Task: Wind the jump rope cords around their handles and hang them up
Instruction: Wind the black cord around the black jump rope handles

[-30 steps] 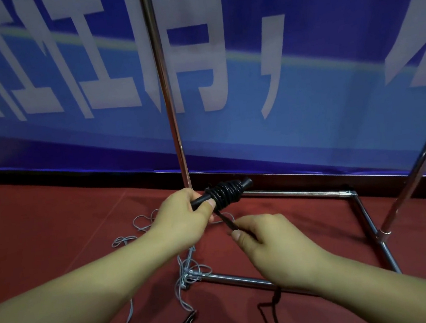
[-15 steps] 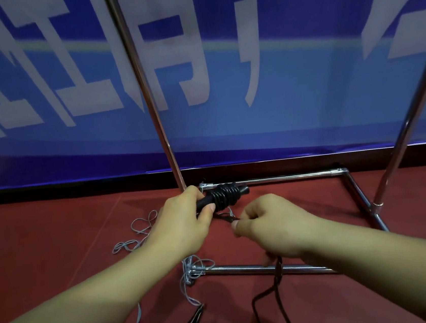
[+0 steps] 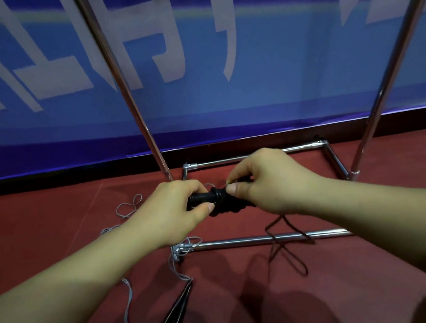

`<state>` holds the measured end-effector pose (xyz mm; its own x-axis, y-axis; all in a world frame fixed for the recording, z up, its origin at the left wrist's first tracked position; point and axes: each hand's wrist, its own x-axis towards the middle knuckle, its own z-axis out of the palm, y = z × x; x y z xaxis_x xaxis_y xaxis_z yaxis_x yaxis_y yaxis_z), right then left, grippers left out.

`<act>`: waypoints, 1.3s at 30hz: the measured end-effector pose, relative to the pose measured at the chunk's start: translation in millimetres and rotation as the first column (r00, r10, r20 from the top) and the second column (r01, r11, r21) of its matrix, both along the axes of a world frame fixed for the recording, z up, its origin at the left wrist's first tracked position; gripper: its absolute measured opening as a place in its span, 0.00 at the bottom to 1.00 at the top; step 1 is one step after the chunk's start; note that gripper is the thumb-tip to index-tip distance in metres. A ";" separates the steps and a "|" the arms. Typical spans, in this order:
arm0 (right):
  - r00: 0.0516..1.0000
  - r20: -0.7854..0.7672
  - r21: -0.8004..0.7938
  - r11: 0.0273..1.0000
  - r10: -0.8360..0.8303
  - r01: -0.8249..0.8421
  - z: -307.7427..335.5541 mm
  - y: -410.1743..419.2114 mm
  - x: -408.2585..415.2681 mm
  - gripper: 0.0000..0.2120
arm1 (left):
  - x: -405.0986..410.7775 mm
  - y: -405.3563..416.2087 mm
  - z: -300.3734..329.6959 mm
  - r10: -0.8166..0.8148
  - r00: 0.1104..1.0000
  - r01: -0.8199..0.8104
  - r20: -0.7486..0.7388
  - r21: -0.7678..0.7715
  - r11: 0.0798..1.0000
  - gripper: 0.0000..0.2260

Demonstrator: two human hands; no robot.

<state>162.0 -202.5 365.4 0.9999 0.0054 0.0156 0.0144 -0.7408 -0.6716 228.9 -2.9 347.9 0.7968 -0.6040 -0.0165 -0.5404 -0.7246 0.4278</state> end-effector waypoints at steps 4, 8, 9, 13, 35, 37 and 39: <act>1.000 0.016 0.083 0.996 -0.020 0.019 -1.7 -4.7 -1.1 0.05 | -4.6 -2.7 -0.8 -0.114 0.991 0.117 -0.067 0.042 0.992 0.01; 0.999 0.046 0.035 0.999 -0.009 0.008 -2.6 -5.9 1.1 0.02 | -6.7 -3.8 0.4 -0.169 0.980 0.178 -0.101 0.085 0.980 0.02; 0.999 0.054 0.018 1.000 -0.004 0.003 -3.9 -5.9 1.6 0.02 | -7.4 -3.8 0.4 -0.172 0.980 0.182 -0.102 0.093 0.979 0.02; 0.993 0.113 -0.053 0.998 0.034 -0.028 -5.4 -3.9 2.1 0.02 | -8.4 -3.1 2.1 -0.174 0.979 0.185 -0.108 0.108 0.977 0.02; 0.951 0.262 -0.043 0.986 0.165 -0.159 0.6 -17.9 18.4 0.14 | -30.3 -7.9 13.5 -0.225 0.915 0.218 -0.335 -0.059 0.974 0.04; 0.948 0.255 -0.044 0.981 0.192 -0.186 -2.0 -21.2 19.5 0.13 | -32.7 -8.1 13.6 -0.235 0.910 0.223 -0.343 -0.073 0.972 0.04; 0.950 0.231 -0.021 0.977 0.211 -0.212 -4.7 -25.7 21.3 0.12 | -34.5 -7.6 15.3 -0.240 0.903 0.221 -0.357 -0.094 0.971 0.03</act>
